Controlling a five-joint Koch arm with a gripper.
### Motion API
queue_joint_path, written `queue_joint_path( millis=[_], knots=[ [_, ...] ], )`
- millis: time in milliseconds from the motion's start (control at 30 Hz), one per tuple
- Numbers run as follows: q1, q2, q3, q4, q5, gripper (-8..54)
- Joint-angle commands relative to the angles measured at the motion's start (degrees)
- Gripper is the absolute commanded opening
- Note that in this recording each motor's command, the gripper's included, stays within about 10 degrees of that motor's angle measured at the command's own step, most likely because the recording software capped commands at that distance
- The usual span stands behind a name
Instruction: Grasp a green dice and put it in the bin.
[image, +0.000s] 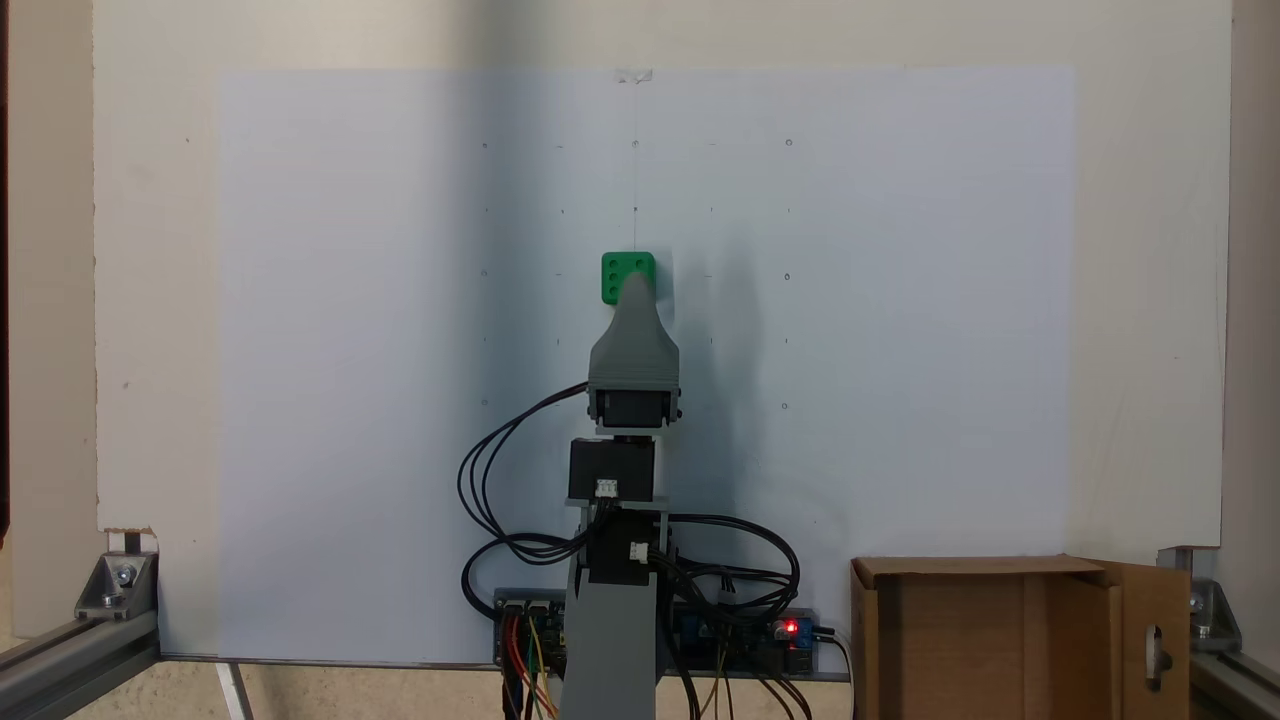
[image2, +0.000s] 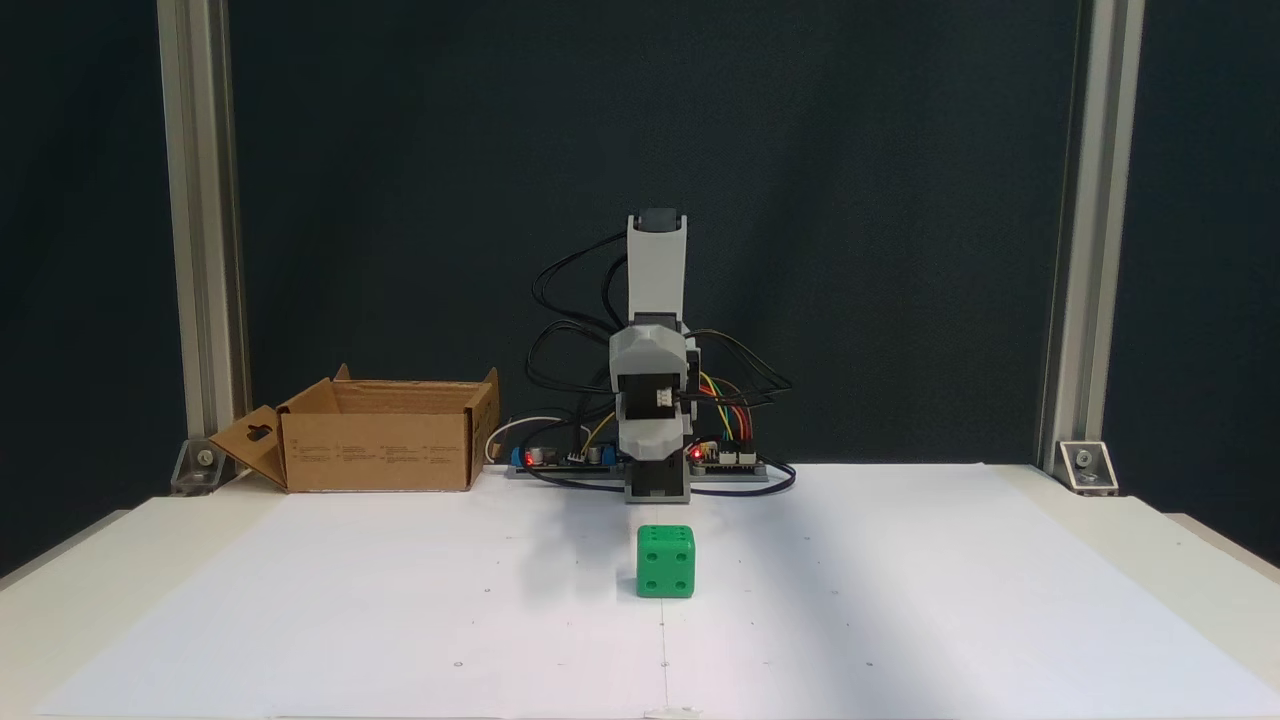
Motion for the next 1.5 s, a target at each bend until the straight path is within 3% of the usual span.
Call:
queue_joint_path(
  millis=[0, 467, 1200, 1467],
  knots=[
    [0.6, 6.1, 10.0, -8.4, -3.4, 43.8],
    [4.8, 6.0, 10.0, -11.0, -4.0, 43.0],
    [5.7, 5.8, -30.7, 37.6, -4.0, 43.0],
    [5.8, 5.8, -49.8, 64.6, -3.9, 43.0]
  ],
)
